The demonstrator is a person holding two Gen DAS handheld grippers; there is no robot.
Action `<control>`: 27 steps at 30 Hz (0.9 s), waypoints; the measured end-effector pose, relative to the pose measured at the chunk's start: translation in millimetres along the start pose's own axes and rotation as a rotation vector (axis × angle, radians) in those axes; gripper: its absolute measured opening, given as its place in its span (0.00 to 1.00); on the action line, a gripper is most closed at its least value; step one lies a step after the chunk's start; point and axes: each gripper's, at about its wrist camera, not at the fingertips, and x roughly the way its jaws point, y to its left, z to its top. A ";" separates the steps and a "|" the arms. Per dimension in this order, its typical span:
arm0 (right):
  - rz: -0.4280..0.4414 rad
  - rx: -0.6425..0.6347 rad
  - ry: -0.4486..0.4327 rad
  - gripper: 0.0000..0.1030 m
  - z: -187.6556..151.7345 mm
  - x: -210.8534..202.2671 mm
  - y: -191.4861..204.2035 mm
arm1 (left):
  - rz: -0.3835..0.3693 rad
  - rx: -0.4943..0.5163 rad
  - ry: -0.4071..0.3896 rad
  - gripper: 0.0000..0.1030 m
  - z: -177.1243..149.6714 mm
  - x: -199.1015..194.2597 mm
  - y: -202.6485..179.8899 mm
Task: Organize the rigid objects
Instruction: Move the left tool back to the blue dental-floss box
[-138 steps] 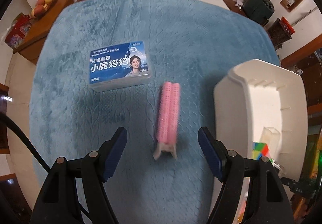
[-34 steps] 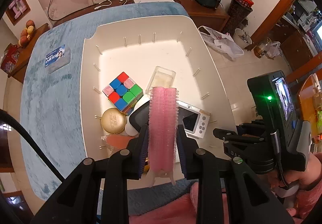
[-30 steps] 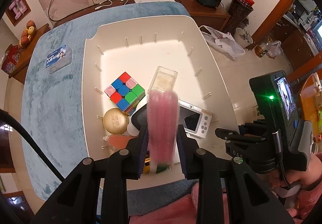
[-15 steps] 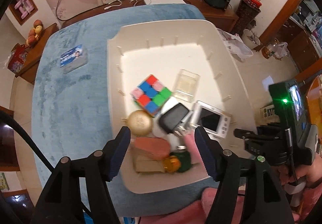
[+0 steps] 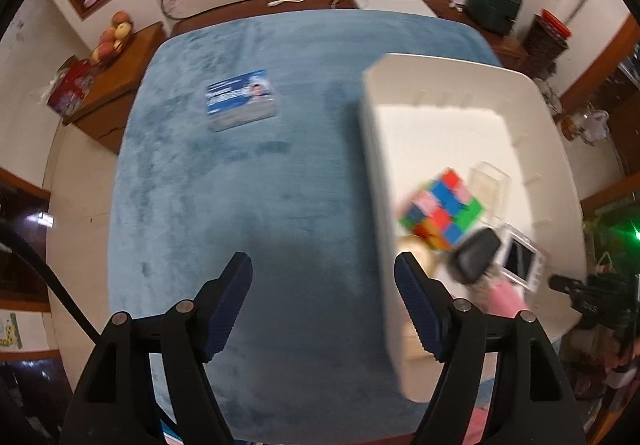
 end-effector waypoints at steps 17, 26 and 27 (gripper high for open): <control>-0.077 0.134 -0.016 0.12 -1.5 -0.5 -0.3 | 0.010 -0.012 0.030 0.75 76.4 57.7 70.4; -0.094 0.215 -0.024 0.12 -2.8 3.2 -3.6 | 0.002 -0.029 0.043 0.75 115.4 101.8 74.2; -0.100 0.215 -0.024 0.12 -2.4 3.4 -3.2 | 0.001 -0.038 0.042 0.75 117.9 106.7 75.3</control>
